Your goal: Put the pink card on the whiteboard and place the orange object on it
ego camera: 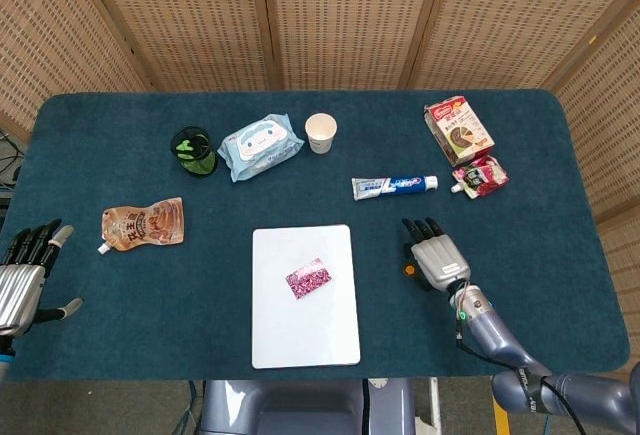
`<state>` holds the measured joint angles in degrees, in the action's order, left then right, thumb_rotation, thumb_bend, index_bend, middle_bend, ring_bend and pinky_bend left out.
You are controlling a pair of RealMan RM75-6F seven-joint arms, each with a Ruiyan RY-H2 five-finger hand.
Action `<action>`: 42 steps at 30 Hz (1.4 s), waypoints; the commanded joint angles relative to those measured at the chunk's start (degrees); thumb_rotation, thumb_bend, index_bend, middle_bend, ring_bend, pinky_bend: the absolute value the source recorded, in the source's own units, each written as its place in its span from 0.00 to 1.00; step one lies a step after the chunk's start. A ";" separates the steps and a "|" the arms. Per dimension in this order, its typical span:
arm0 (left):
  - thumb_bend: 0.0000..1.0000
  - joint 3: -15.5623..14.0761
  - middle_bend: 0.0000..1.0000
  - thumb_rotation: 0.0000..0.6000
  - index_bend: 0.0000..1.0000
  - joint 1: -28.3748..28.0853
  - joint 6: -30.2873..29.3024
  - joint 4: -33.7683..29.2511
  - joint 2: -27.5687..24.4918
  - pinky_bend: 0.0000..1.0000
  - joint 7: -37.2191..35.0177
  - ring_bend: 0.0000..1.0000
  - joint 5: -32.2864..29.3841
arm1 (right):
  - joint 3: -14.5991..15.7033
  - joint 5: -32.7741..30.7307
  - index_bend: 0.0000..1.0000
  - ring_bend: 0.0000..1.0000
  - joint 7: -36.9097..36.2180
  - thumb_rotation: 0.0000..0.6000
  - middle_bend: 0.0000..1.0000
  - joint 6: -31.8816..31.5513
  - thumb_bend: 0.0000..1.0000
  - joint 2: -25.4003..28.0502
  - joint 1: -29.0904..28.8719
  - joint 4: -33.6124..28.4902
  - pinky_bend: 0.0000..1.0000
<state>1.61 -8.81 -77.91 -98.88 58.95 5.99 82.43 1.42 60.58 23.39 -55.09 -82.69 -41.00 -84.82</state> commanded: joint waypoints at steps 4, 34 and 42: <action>0.00 -0.04 0.00 1.00 0.00 -0.01 0.00 -0.04 0.01 0.00 0.08 0.00 0.03 | 0.05 0.39 0.39 0.00 0.23 1.00 0.00 0.81 0.34 -1.12 0.54 1.57 0.00; 0.00 -0.14 0.00 1.00 0.00 -0.19 0.17 -0.10 0.27 0.00 0.67 0.00 -0.14 | -2.36 1.64 0.43 0.00 -0.97 1.00 0.00 3.59 0.34 -3.80 1.74 5.95 0.00; 0.00 -0.14 0.00 1.00 0.00 -0.17 0.11 -0.13 0.22 0.00 0.60 0.00 -0.20 | -3.22 -0.40 0.53 0.00 1.13 1.00 0.00 4.94 0.36 -4.57 1.31 6.35 0.00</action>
<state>1.47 -8.98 -77.80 -99.01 59.18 6.58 82.24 -1.70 60.44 24.26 -50.34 -87.19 -39.61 -78.49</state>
